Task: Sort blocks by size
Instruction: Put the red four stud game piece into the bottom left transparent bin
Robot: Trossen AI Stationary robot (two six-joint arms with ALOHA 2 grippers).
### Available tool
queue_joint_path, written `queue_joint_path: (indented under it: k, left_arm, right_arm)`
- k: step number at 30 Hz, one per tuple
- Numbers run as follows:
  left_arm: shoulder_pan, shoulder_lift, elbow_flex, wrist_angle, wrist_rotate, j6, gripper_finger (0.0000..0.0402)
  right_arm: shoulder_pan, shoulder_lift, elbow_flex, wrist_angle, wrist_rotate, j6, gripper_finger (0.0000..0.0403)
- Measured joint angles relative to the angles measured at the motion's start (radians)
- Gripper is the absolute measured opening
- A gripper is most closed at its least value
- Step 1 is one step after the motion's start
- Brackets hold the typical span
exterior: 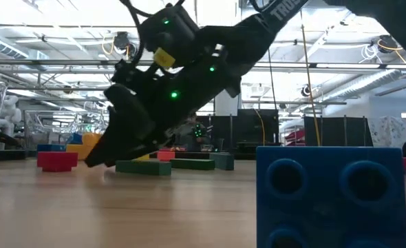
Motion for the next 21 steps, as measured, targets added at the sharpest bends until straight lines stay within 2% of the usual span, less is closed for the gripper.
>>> queue_joint_path:
  k: [15,21]
  left_arm:
    - [0.0,0.0,0.0,-0.003,-0.012,-0.026,0.0249]
    - [0.0,0.0,0.0,-0.004,-0.012,-0.026,0.0249]
  right_arm:
    - [0.002,0.158,0.224,-0.039,0.0,-0.011,0.0238]
    - [0.004,0.183,0.26,-0.044,-0.004,-0.011,0.0269]
